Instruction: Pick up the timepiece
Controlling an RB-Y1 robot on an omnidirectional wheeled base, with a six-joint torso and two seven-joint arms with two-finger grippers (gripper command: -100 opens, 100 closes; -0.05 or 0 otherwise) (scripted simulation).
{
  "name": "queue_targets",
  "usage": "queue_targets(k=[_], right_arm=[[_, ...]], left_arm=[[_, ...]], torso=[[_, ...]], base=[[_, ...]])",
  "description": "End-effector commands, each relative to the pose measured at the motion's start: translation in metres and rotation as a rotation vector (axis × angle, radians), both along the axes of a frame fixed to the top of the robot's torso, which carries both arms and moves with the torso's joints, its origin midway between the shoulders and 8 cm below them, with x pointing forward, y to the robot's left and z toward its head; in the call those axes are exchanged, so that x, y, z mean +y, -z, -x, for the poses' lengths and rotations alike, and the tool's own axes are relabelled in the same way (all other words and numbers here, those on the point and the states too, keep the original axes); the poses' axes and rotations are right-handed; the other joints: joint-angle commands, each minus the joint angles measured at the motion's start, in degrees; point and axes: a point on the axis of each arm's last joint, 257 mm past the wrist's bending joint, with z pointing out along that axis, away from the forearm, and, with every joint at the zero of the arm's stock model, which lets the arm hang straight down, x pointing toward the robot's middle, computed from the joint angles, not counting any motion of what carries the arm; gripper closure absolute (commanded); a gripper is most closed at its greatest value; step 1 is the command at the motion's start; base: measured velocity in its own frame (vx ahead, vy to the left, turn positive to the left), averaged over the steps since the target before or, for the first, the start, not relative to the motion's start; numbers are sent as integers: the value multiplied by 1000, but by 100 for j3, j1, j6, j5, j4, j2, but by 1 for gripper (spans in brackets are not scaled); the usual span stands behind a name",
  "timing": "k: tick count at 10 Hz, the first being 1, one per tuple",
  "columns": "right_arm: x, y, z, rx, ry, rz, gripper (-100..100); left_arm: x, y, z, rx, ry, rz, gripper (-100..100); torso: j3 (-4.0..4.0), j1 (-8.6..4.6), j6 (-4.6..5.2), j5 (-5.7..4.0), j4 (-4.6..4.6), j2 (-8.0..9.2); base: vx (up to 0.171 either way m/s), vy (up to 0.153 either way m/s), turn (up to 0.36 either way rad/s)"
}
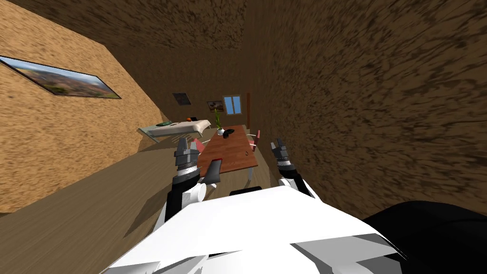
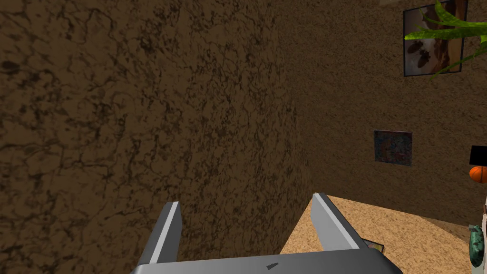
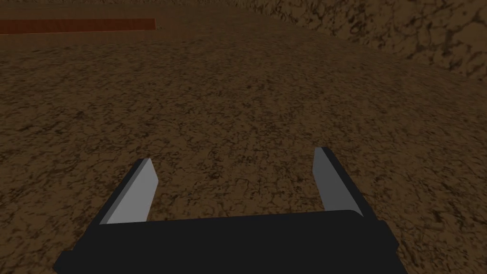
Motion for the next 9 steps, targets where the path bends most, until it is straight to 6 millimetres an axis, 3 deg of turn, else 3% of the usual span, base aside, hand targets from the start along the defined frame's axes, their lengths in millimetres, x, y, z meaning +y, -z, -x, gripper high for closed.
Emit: queue_targets(k=[1, 5, 6, 9], right_arm=[[-3, 25, -9, 69, -17, 9, -100], [-18, 94, -24, 264, -46, 47, -100], [-19, 97, -24, 272, -44, 47, -100], [-40, 159, -27, 448, -46, 95, -100]], left_arm=[[0, 0, 0, 0, 0, 0, 0], [0, 0, 0, 0, 0, 0, 0], [0, 0, 0, 0, 0, 0, 0], [0, 0, 0, 0, 0, 0, 0]], torso=[[0, 0, 0, 0, 0, 0], [-1, 5, 1, 1, 0, -2], [-1, 7, 0, 2, 0, -2], [-4, 8, 0, 2, -1, -7]], base=[[-31, 17, 255], [-25, 31, 274], [-17, 26, 90], [-11, 42, 285]])
